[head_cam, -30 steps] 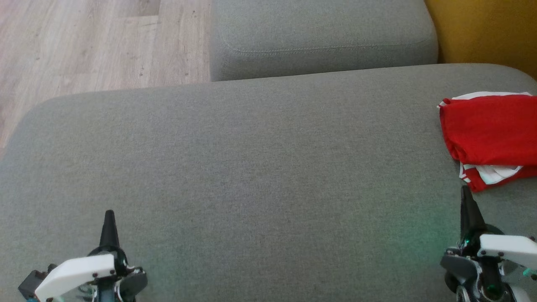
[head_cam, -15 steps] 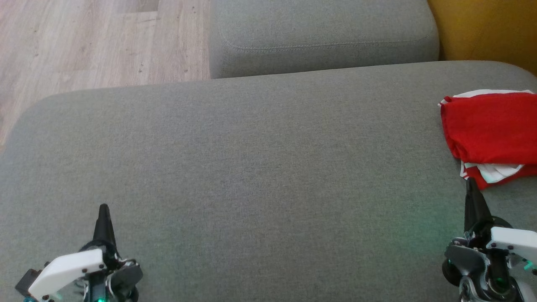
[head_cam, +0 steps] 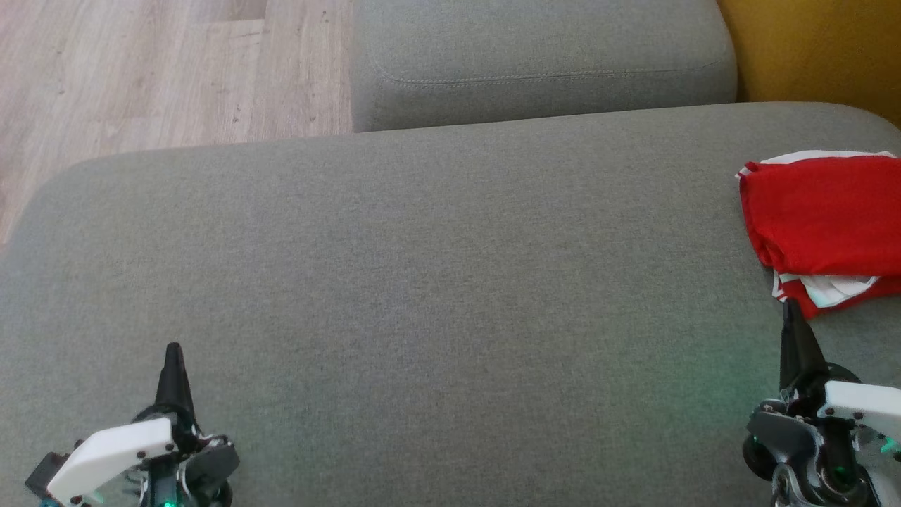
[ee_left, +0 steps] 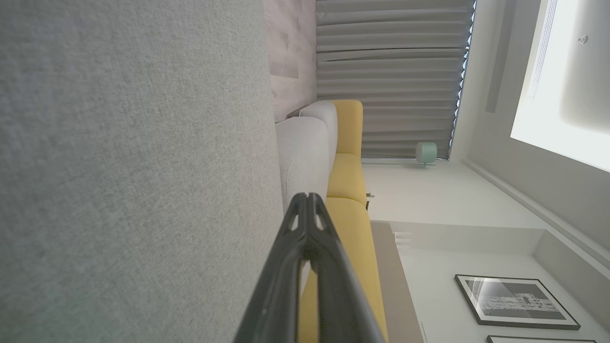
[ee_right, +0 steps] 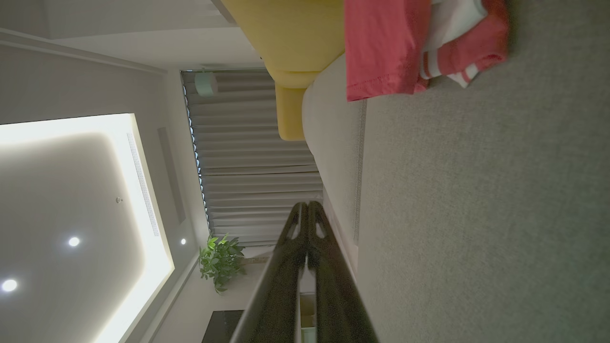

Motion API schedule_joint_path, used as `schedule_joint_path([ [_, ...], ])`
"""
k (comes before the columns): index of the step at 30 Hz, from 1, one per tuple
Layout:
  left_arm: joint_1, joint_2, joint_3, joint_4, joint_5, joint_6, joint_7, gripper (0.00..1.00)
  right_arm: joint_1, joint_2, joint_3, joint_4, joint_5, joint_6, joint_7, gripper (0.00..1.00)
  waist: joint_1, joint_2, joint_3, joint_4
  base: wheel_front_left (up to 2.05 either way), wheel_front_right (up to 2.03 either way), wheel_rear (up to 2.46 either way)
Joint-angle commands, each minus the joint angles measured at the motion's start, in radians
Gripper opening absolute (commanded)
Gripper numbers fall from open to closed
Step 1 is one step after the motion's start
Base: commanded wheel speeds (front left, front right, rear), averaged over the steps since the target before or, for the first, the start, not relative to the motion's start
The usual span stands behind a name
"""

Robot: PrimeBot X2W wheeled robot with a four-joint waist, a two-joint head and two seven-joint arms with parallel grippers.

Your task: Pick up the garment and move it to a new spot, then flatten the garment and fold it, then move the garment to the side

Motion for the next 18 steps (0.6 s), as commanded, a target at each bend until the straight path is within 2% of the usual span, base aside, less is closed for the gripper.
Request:
schedule_joint_path([
  [1, -0.049, 0.008, 0.042, -0.029, 0.003, -0.007, 0.008, 0.00, -0.053, -0.012, 0.019, -0.038, 0.001, -0.001, 0.005, 0.00, 0.0000, 0.0000, 0.000, 0.000, 0.00, 0.00, 0.00],
  [18, -0.049, 0.004, 0.048, -0.029, 0.008, -0.007, 0.013, 0.00, -0.054, -0.009, 0.014, -0.038, -0.003, -0.001, 0.009, 0.00, 0.0000, 0.0000, 0.000, 0.000, 0.00, 0.00, 0.00],
])
